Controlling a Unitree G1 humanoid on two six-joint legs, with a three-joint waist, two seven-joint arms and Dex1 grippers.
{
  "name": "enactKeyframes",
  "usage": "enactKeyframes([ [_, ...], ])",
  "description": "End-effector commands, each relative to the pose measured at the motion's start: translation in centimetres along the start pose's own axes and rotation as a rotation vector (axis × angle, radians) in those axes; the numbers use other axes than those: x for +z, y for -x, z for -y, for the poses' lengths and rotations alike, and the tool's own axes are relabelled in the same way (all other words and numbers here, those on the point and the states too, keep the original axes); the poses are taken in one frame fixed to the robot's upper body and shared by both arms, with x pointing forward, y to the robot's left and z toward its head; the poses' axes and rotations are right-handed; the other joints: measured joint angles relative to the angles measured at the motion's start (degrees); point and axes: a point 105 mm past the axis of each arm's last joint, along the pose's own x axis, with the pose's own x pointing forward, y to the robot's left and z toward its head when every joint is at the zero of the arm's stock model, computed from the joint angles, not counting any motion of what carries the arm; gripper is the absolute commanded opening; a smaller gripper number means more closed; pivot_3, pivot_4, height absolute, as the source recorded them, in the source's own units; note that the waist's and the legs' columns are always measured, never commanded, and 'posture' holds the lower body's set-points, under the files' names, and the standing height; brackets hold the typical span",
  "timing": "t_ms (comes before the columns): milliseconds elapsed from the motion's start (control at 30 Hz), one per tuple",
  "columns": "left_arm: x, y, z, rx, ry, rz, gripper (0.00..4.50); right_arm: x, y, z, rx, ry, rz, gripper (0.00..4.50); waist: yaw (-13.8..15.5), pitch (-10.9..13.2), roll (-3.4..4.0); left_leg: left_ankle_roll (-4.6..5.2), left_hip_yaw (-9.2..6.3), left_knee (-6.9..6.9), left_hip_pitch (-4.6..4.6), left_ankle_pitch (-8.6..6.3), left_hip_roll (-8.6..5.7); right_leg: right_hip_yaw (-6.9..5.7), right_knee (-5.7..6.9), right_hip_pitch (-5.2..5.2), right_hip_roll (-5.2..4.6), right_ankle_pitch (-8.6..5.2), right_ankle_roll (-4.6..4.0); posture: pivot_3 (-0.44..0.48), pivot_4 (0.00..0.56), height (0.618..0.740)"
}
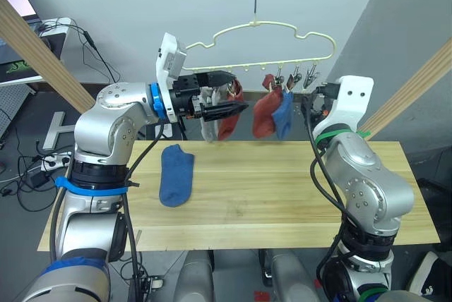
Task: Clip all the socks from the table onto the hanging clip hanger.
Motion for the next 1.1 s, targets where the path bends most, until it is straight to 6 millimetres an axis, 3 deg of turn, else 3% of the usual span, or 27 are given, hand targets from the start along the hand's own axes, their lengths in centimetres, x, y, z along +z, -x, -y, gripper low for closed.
enactKeyframes([
  [33,1.1,0.0,0.5,-0.007,-0.049,0.025,4.16,1.3,0.0,-0.3,0.015,-0.006,0.051,2.59,0.0,0.0,0.00,0.00,0.00,0.00,0.00,0.00,0.00,0.00,0.00,0.00,0.00,0.00,0.00,0.028,0.233,0.740],
  [1100,0.9,0.8,-0.1,0.075,-0.062,-0.014,4.16,2.6,-5.1,1.5,0.000,0.010,0.087,2.59,1.1,0.0,0.00,0.00,0.02,0.01,0.01,0.00,0.00,0.00,0.02,0.00,0.00,0.00,-0.01,0.101,0.251,0.740],
])
